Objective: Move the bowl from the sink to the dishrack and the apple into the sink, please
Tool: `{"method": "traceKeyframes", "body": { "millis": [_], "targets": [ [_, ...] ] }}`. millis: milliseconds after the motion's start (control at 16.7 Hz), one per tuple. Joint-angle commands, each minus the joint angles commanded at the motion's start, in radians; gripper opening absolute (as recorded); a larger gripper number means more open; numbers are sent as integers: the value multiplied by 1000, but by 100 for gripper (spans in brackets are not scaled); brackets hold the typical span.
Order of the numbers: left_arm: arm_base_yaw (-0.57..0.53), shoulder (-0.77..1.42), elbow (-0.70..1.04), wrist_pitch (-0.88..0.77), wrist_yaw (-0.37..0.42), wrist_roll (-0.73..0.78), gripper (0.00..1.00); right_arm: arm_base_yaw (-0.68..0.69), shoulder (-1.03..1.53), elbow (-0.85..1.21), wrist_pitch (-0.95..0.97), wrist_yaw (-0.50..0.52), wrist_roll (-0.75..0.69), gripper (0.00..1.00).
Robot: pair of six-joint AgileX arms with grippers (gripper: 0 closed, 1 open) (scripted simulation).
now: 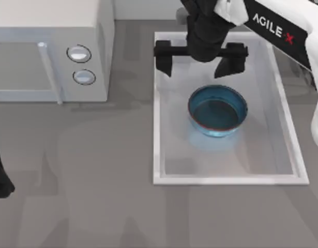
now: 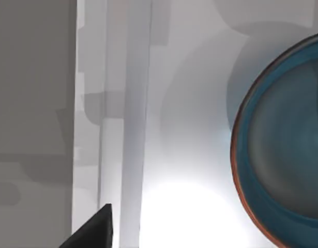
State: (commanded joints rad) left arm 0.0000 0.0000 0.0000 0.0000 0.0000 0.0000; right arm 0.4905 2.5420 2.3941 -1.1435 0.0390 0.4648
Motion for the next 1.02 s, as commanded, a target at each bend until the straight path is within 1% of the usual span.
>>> {"method": "traceKeyframes", "body": {
  "millis": [120, 300, 660, 780, 1020],
  "targets": [
    [0, 0, 0, 0, 0, 0, 100, 16, 77, 84, -61, 33, 44, 100],
    [0, 0, 0, 0, 0, 0, 100, 31, 137, 140, -111, 74, 74, 100],
    [0, 0, 0, 0, 0, 0, 100, 26, 141, 137, -106, 72, 71, 100],
    [0, 0, 0, 0, 0, 0, 100, 25, 177, 135, -68, 73, 67, 100],
    [0, 0, 0, 0, 0, 0, 100, 15, 294, 118, 74, 73, 58, 100]
  ]
}}
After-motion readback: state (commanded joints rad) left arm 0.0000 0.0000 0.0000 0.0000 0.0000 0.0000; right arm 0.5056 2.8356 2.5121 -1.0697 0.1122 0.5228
